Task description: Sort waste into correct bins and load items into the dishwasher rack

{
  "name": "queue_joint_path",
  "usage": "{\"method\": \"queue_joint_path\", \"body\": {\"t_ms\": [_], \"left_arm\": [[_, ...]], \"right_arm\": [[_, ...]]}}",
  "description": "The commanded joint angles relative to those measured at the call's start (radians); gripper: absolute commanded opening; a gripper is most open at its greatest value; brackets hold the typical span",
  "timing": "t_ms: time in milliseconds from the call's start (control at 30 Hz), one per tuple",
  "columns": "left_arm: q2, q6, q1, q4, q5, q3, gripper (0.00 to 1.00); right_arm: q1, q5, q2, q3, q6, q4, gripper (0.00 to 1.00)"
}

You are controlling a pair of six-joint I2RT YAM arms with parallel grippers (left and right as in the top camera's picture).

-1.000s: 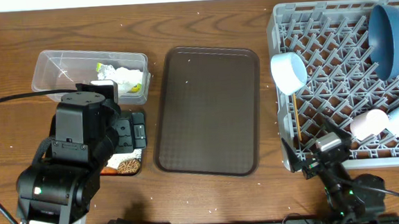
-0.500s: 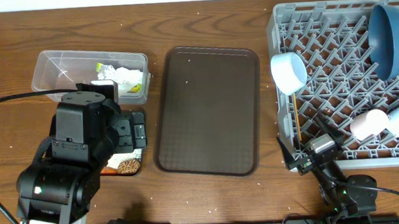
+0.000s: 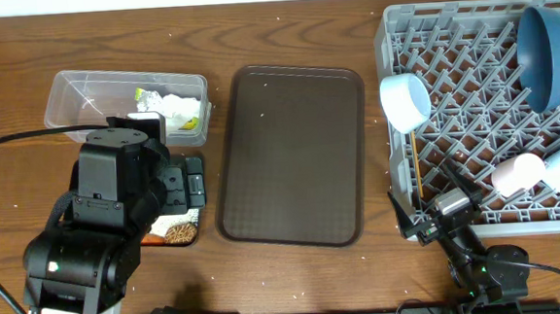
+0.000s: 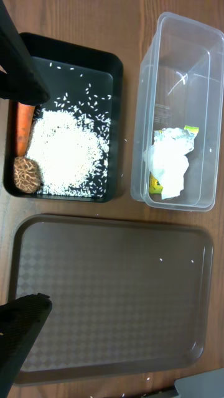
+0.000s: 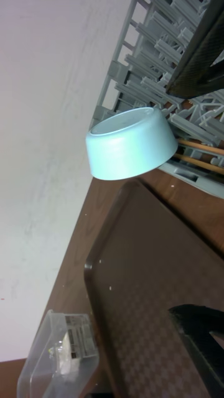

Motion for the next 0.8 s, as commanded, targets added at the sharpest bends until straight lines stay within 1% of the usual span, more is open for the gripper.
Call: {"method": "queue_joint_path", "body": {"t_ms": [0, 233, 300, 367, 467, 600, 767], "left_arm": [[0.0, 0.009, 0.003, -0.002, -0.016, 0.008, 0.98], [-0.056, 0.009, 0.003, -0.016, -0.027, -0.017, 0.98], [-0.098, 0.01, 0.002, 0.039, -0.024, -0.046, 0.98], [-0.151, 0.031, 0.005, 0.159, -0.023, -0.101, 0.98], [-0.243, 0.109, 0.005, 0.39, -0.023, -0.232, 0.98], [-0.398, 0.122, 0.005, 0.668, -0.023, -0.466, 0.98], [-0.58, 0.121, 0.012, 0.832, -0.023, -0.685, 0.98]], "right_arm": [[-0.014, -0.007, -0.007, -0.005, 0.001, 0.002, 0.99], [-0.014, -0.007, -0.007, -0.005, 0.001, 0.002, 0.99], [-0.014, -0.007, -0.007, -0.005, 0.001, 0.002, 0.99], [-0.014, -0.007, -0.007, -0.005, 0.001, 0.002, 0.99], [-0.014, -0.007, -0.007, -0.005, 0.001, 0.002, 0.99], [-0.014, -0.007, -0.007, -0.005, 0.001, 0.002, 0.99], [-0.014, -0.007, -0.007, -0.005, 0.001, 0.002, 0.99]]}}
